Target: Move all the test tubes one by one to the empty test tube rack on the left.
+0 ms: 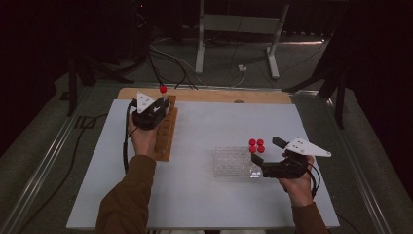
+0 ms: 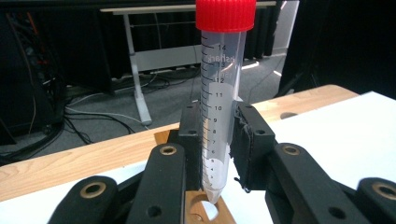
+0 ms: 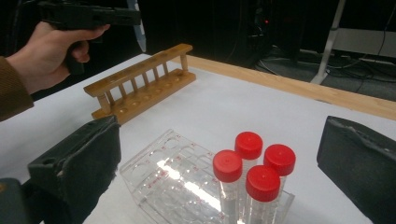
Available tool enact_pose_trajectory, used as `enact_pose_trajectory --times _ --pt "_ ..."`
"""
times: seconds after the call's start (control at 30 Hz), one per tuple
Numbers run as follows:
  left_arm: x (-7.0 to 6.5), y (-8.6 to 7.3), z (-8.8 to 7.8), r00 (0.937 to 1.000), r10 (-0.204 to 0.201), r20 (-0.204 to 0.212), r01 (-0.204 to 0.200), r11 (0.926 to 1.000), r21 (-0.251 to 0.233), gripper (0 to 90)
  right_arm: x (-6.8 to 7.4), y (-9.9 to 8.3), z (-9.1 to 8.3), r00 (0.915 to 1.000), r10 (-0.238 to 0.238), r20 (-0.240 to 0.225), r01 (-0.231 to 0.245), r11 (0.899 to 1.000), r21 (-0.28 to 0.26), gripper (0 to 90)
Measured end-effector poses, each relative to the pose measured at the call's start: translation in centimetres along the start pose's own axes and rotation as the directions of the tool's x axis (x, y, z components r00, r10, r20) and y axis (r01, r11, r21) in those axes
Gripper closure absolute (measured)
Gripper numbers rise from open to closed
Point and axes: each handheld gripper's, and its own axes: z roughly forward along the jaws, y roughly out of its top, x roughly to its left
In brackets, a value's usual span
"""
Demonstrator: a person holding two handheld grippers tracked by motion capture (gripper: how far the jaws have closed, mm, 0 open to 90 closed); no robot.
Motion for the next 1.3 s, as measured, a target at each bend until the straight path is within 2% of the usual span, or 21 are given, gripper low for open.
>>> enact_pose_trajectory --times 0.13,0.37,0.53,0.6,0.7,0.73,0.77,1.03,1.17,1.3 --pt "0.5 -0.4 0.8 0.9999 -0.008 0.009 0.008 1.0000 0.002 75.6 0.0 -0.2 0.2 0.9999 0.009 -0.008 -0.009 1.000 0.001 0.0" --pt "0.8 -0.9 2.2 0.9999 0.000 -0.016 0.000 1.0000 -0.003 75.7 0.0 -0.5 0.4 0.9998 0.011 -0.014 -0.011 1.000 0.005 0.0" --pt "1.0 -0.9 3.1 0.9994 0.002 -0.035 -0.001 0.9998 0.019 75.6 -0.2 -0.4 0.1 0.9998 0.016 -0.012 -0.016 1.000 -0.007 0.0" --pt "1.2 -1.0 3.4 0.9989 -0.023 -0.040 0.025 0.9989 0.039 75.6 -0.2 -0.4 0.0 0.9998 0.016 -0.011 -0.016 1.000 -0.011 0.0" --pt "1.4 -1.4 3.6 0.9981 -0.047 -0.040 0.051 0.9943 0.094 75.6 -0.3 -0.3 -0.2 0.9999 0.014 -0.009 -0.015 1.000 -0.015 0.0" --pt "1.4 -1.6 3.7 0.9985 -0.042 -0.035 0.046 0.9902 0.132 75.5 -0.3 -0.3 -0.2 0.9998 0.018 -0.009 -0.018 1.000 -0.016 0.0" --pt "1.4 -1.6 3.7 0.9985 -0.042 -0.035 0.046 0.9902 0.132 75.5 -0.3 -0.3 -0.2 0.9998 0.017 -0.009 -0.017 1.000 -0.017 0.0" --pt "1.1 -1.7 4.2 0.9987 -0.025 -0.044 0.034 0.9768 0.211 75.1 -0.1 -0.4 -0.1 0.9998 0.012 -0.017 -0.012 1.000 -0.014 0.0" --pt "1.1 -1.7 4.6 0.9978 -0.033 -0.057 0.045 0.9693 0.242 73.5 -0.1 -0.4 -0.1 0.9997 0.013 -0.020 -0.014 1.000 -0.016 0.0" --pt "1.2 -1.4 4.9 0.9974 -0.032 -0.065 0.047 0.9648 0.259 73.1 -0.2 -0.4 0.0 0.9996 0.018 -0.021 -0.018 1.000 -0.014 0.0"
